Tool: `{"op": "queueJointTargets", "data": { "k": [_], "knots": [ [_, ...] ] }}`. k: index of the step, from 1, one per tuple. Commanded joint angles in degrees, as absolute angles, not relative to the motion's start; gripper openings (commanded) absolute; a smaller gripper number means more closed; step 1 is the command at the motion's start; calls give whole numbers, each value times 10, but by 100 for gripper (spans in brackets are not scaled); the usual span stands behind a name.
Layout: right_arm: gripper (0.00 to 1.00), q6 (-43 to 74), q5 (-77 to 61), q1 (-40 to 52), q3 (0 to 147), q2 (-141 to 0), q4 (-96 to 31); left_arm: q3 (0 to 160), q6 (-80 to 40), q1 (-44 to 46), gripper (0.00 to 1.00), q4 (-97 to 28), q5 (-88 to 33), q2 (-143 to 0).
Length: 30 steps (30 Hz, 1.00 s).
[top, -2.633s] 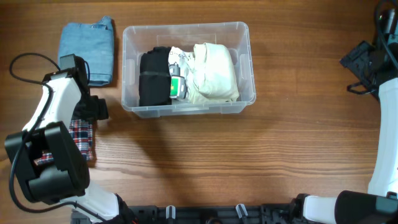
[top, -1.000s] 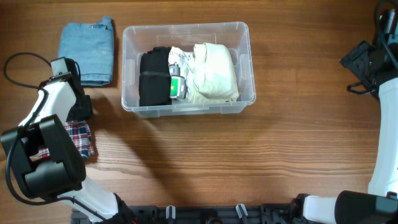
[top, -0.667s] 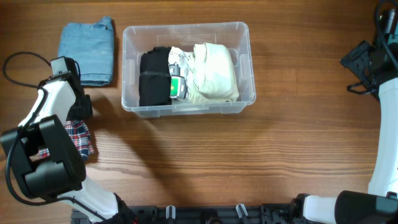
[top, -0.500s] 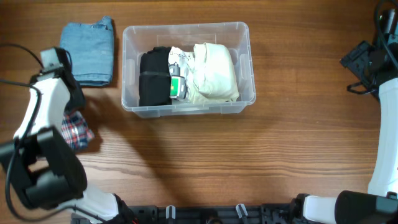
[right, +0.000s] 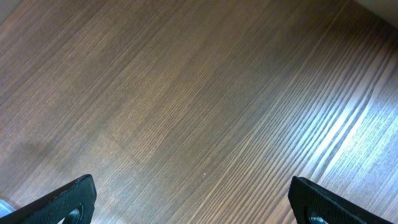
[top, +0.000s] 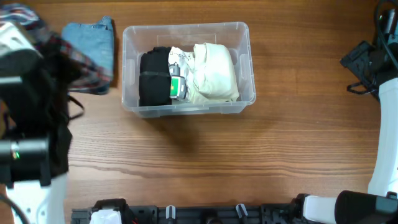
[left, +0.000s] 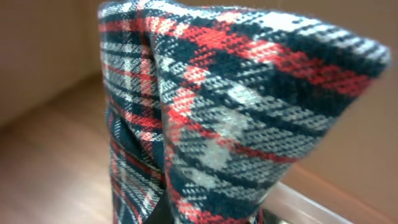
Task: Pack container
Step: 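Lift the plaid shirt and lower it into the bin's left side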
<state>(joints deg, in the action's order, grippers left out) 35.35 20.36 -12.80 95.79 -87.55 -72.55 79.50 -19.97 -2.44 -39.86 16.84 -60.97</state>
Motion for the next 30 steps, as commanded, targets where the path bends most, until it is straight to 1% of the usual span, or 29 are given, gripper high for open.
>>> {"op": "queueJointTargets", "data": {
  "k": [1,4,7,9,12,17,23,26,29,30],
  "knots": [
    [100,362,202,-129,958,-883,-724,808,-286,81,4,-400,161,-603],
    [100,362,202,-129,958,-883,-724,808,-288,176,4,-386,182,-647],
    [100,362,202,-129,958,-883,-724,808,-288,242,4,-370,274,-730],
    [100,362,202,-129,958,-883,-724,808,-287,266,4,-364,313,-797],
    [100,361,202,-129,958,-883,-724,808,-287,272,4,-364,370,-880],
    [100,362,202,-129,958,-883,-724,808,-268,271,4,-365,372,-942],
    [100,362,202,-129,958,-883,-724,808,-267,271,4,-371,371,-968],
    [100,362,202,-129,958,-883,-724,808,-244,273,4,-380,375,-967],
    [100,362,202,-129,958,-883,-724,824,-211,291,4,-408,437,-959],
    [100,362,202,-129,958,-883,-724,837,-209,306,4,-418,478,-952]
  ]
}}
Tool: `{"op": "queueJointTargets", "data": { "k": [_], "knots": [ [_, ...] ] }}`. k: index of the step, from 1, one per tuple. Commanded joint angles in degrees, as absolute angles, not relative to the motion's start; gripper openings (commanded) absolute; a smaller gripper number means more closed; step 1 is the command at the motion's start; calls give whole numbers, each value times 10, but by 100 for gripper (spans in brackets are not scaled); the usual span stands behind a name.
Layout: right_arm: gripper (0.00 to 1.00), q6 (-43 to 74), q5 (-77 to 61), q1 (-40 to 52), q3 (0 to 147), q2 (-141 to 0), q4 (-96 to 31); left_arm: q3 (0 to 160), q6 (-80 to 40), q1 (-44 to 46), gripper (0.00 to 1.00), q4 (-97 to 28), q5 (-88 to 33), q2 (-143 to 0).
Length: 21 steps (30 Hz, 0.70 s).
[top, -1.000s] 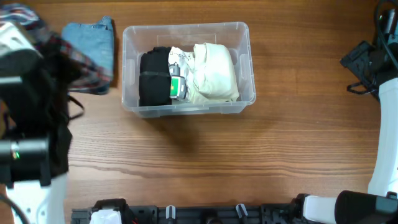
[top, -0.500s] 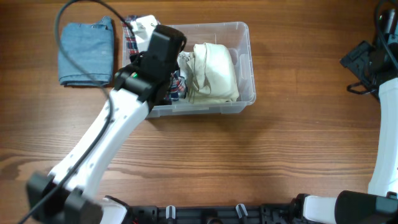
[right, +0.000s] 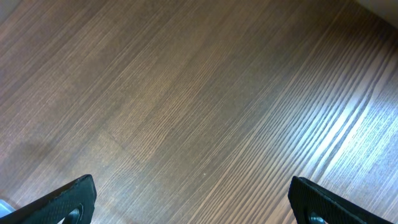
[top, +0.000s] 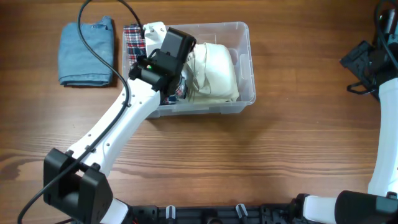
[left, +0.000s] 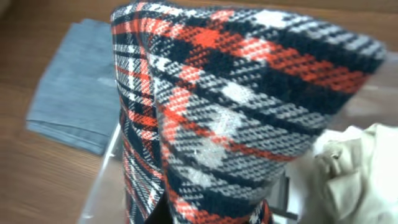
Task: Pack container
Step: 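Lift the plaid shirt and lower it into the bin's left side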
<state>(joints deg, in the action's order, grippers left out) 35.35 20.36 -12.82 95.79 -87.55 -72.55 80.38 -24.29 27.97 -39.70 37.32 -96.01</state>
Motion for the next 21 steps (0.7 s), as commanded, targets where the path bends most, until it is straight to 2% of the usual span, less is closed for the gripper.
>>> {"op": "queueJointTargets", "data": {
  "k": [1,9,13,19,21],
  "knots": [
    [100,362,202,-129,958,-883,-724,844,-199,314,4,-418,494,-948],
    [100,362,202,-129,958,-883,-724,871,-183,350,4,-429,509,-938],
    [100,362,202,-129,958,-883,-724,871,-231,345,4,-479,508,-939],
    [100,362,202,-129,958,-883,-724,871,-234,343,4,-490,444,-943],
    [100,362,202,-129,958,-883,-724,871,-234,340,9,-493,444,-957]
  ]
}}
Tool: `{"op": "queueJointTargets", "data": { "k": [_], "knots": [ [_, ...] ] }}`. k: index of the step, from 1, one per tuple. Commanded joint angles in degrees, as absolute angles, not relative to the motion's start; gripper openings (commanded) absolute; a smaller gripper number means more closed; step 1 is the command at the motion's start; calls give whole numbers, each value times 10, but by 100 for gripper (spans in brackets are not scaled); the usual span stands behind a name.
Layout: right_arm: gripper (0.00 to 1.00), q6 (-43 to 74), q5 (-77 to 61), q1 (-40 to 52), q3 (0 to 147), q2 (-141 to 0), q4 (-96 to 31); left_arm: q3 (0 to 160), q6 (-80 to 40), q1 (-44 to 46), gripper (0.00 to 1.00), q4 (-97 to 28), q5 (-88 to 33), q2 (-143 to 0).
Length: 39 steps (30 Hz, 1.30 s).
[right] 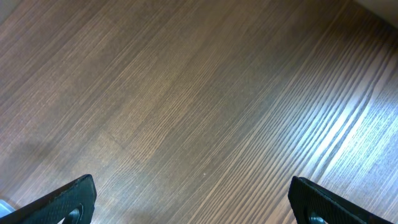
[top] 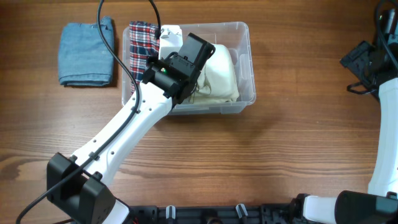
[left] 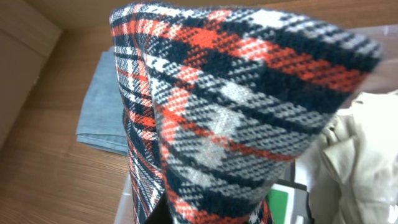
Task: Pack container
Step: 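Lift the plaid shirt and lower it into the bin's left side, then open the left gripper and press the plaid shirt flat in the bin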
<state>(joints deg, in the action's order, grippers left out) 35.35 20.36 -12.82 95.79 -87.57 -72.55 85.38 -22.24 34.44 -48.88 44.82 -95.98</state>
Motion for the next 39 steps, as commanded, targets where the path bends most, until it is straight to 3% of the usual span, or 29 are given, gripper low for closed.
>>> {"op": "queueJointTargets", "data": {
  "k": [1,5,7,10,12,14,17,20,21,22,29,31,39],
  "knots": [
    [100,362,202,-129,958,-883,-724,871,-234,337,13,-496,444,-962],
    [100,361,202,-129,958,-883,-724,871,-234,326,21,-509,444,-986],
    [100,362,202,-129,958,-883,-724,871,-234,319,43,-509,444,-995],
    [100,362,202,-129,958,-883,-724,871,-231,301,53,-508,444,-1001],
    [100,362,202,-129,958,-883,-724,871,-229,291,72,-500,444,-1001],
    [100,362,202,-129,958,-883,-724,871,-229,288,75,-489,444,-1001],
    [100,362,202,-129,958,-883,-724,871,-229,288,98,-444,435,-1001],
    [100,362,202,-129,958,-883,-724,871,-229,288,99,-414,370,-1001],
    [100,362,202,-129,958,-883,-724,871,-230,287,98,-406,352,-1001],
    [100,362,202,-129,958,-883,-724,871,-230,287,89,-401,339,-1001],
    [100,362,202,-129,958,-883,-724,871,-230,287,12,-366,197,-1014],
    [100,362,202,-129,958,-883,-724,871,-230,286,4,-368,195,-1028],
    [100,362,202,-129,958,-883,-724,870,-230,267,4,-462,225,-1098]
  ]
}}
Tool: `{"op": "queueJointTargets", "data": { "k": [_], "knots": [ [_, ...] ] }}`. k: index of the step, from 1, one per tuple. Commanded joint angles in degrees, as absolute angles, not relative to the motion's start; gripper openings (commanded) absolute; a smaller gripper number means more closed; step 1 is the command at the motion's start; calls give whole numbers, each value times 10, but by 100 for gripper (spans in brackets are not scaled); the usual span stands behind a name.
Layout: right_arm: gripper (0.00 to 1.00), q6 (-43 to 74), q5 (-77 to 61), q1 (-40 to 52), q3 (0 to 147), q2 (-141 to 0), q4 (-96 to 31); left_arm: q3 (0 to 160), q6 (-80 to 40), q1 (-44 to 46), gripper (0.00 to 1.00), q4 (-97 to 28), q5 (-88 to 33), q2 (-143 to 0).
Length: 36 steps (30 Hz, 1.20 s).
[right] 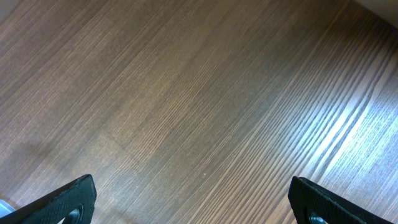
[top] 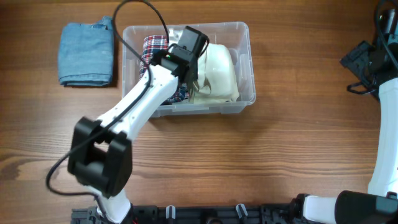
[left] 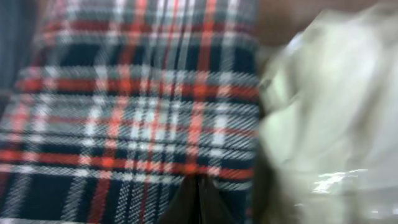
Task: Pack container
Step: 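Open the left gripper and press the plaid shirt flat in the bin, then move the left gripper to the blue denim shorts and grasp them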
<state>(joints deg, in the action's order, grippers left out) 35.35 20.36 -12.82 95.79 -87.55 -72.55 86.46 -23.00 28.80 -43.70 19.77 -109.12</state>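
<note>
The clear plastic container (top: 245,37) stands at the back middle of the table. Inside it, a cream cloth (top: 219,70) fills the right half. A red, navy and white plaid cloth (top: 155,47) lies in the left half, partly under my left arm. In the blurred left wrist view, the left gripper (left: 199,198) is down in the box with its fingers together on the plaid cloth (left: 124,112), and the cream cloth (left: 323,106) is right beside it. My right gripper (right: 196,202) is open over bare wood, far to the right.
A folded blue denim piece (top: 87,53) lies on the table just left of the container. The right arm (top: 373,68) sits at the table's right edge. The left arm's black cable (top: 134,12) loops over the container's back left corner.
My left gripper has gone from above the container's left edge down into it. The plaid cloth, which hung folded over the rim, now lies inside the left half. The right arm has not moved.
My left gripper first held the plaid cloth high at the far left, with black and cream cloths showing in the container. It then held the cloth at the container's back left rim, then further over it. Now the cloth lies inside, covering the black one.
</note>
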Motion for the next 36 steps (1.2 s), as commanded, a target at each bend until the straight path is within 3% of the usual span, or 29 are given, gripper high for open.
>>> {"op": "queueJointTargets", "data": {
  "k": [1,8,17,20,21,22,28,32,36],
  "knots": [
    [100,362,202,-129,958,-883,-724,870,-230,258,4,-475,237,-1098],
    [100,362,202,-129,958,-883,-724,870,-230,181,4,-508,234,-1098],
    [100,362,202,-129,958,-883,-724,871,-229,207,4,-442,234,-1050],
    [100,362,202,-129,958,-883,-724,872,-227,216,22,-410,234,-980],
    [100,362,202,-129,958,-883,-724,872,-227,216,73,-404,236,-945],
    [100,362,202,-129,958,-883,-724,872,-226,213,79,-401,241,-925],
    [100,362,202,-129,958,-883,-724,871,-165,88,94,-375,251,-844],
    [100,362,202,-129,958,-883,-724,871,-167,-49,99,-376,140,-892],
    [100,362,202,-129,958,-883,-724,871,-167,-137,98,-355,-1,-974]
  ]
}}
